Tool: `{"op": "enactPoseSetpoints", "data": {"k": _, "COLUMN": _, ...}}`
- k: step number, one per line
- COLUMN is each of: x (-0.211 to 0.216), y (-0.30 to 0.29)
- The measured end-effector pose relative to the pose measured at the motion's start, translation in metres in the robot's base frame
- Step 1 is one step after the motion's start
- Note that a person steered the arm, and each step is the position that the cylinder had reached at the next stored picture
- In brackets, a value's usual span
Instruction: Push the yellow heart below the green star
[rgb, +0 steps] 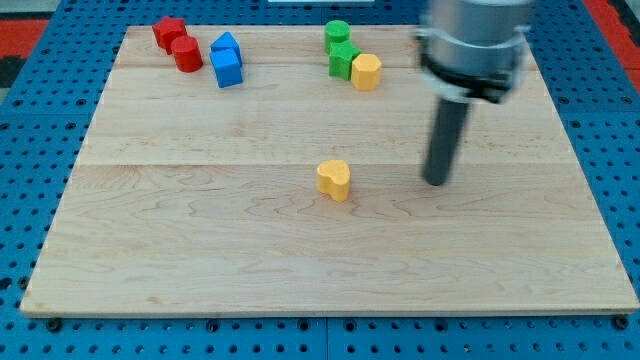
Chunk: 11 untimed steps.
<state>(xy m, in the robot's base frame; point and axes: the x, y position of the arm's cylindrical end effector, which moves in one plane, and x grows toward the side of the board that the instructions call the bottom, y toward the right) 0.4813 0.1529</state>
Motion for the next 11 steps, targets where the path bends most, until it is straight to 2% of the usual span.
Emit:
{"op": "enactPoseSetpoints", "data": {"k": 1, "x": 0.036, "y": -0.105}}
{"op": "enactPoseSetpoints", "data": {"k": 2, "x": -0.05, "y": -0.144}}
{"op": "enactPoseSetpoints", "data": {"k": 3, "x": -0.126, "y": -0.137}}
{"op": "enactPoseSetpoints", "data": {"k": 4, "x": -0.102, "y": -0.093}}
{"op": "enactPoseSetpoints", "data": {"k": 5, "x": -0.059, "y": -0.096}}
{"op": "enactPoseSetpoints", "data": {"k": 6, "x": -0.037, "y": -0.185}}
{"op": "enactPoseSetpoints", "data": {"k": 7, "x": -0.06, "y": -0.242}}
{"op": "enactPoseSetpoints", "data": {"k": 8, "x": -0.097, "y": -0.248}}
{"op": "enactPoseSetpoints", "data": {"k": 10, "x": -0.148, "y": -0.139}}
{"op": "enactPoseSetpoints", "data": {"k": 11, "x": -0.077, "y": -0.145}}
